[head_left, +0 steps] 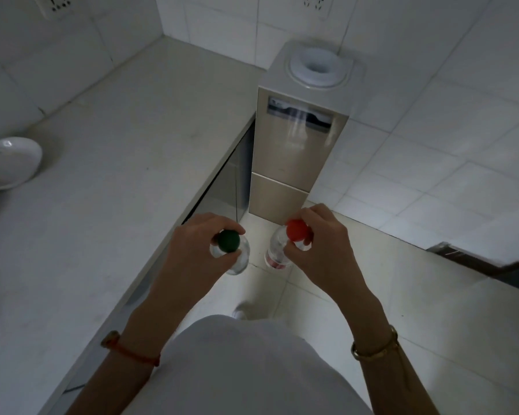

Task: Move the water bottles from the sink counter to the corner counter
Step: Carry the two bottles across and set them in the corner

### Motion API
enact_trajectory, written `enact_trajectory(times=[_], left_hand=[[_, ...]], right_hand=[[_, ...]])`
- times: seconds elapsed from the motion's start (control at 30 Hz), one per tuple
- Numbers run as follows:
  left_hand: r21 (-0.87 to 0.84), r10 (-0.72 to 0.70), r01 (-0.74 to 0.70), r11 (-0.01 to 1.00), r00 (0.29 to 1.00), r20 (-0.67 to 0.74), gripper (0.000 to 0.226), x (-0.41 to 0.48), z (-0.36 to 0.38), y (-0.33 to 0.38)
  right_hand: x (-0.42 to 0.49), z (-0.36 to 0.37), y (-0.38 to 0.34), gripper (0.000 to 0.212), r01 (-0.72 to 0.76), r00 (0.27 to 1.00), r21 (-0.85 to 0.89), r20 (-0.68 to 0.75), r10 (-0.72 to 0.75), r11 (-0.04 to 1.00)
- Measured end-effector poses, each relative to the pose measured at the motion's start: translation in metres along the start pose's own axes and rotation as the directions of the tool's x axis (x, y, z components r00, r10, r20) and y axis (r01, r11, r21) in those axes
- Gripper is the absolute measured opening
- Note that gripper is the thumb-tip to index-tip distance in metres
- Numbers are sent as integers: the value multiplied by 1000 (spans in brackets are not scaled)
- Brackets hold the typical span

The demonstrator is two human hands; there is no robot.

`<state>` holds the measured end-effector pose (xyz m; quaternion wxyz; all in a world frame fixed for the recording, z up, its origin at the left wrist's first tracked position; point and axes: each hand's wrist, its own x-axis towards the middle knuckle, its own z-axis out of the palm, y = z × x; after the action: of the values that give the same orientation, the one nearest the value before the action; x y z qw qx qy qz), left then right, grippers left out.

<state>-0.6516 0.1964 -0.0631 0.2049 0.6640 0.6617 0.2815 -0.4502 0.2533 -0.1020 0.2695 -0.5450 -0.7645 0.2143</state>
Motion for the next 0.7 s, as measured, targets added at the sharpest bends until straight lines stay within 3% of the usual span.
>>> enact_trajectory(times=[0.3,0.7], left_hand=[[6,7,-7,1000,999,-31,31,99,-9,-8],[-16,-132,132,991,975,-181,29,214,8,-10]], right_hand=[[107,4,13,42,37,999,51,-4,-37,998],[256,1,52,38,171,970,92,158,-184,981]])
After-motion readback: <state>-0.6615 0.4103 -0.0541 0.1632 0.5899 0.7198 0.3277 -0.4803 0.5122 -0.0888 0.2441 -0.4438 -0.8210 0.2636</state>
